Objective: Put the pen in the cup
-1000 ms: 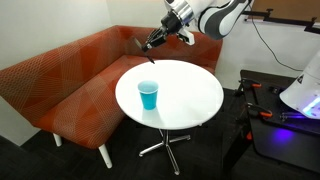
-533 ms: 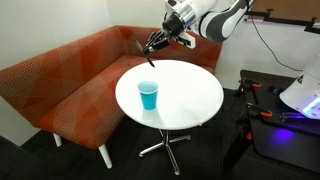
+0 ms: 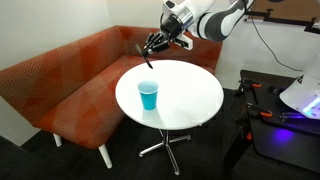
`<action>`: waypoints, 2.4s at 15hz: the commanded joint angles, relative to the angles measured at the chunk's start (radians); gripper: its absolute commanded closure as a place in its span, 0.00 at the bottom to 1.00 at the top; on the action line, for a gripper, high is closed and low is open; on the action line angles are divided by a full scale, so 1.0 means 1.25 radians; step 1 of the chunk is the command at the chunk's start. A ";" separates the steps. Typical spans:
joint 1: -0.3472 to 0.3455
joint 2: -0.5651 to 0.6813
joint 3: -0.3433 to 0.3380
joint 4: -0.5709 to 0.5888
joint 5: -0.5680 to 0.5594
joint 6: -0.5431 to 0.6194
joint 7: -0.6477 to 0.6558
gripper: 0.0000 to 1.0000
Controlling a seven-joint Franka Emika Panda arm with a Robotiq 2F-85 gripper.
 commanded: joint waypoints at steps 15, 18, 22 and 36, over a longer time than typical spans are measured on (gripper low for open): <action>-0.029 0.223 0.084 0.034 0.102 -0.174 -0.341 0.97; -0.030 0.216 0.082 0.039 0.115 -0.173 -0.358 0.97; -0.024 0.171 0.066 0.049 0.106 -0.143 -0.321 0.97; -0.071 0.240 0.082 0.048 0.060 -0.139 -0.660 0.97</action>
